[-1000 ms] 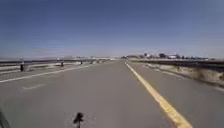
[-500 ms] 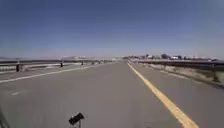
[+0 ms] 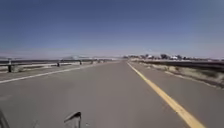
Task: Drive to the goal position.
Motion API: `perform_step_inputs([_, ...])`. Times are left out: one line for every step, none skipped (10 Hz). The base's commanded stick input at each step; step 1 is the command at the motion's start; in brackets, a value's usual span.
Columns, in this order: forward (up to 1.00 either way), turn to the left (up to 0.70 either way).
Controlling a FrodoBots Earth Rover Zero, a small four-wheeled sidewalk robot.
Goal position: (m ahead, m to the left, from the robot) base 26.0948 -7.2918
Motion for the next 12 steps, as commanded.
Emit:
perform_step_inputs([1.0, 0.0])
perform_step_inputs([1.0, 0.0])
perform_step_inputs([1.0, 0.0])
perform_step_inputs([1.0, 0.0])
perform_step_inputs([1.0, 0.0])
perform_step_inputs([1.0, 0.0])
perform_step_inputs([1.0, 0.0])
perform_step_inputs([1.0, 0.0])
perform_step_inputs([1.0, 0.0])
perform_step_inputs([1.0, 0.0])
perform_step_inputs([1.0, 0.0])
perform_step_inputs([1.0, 0.0])
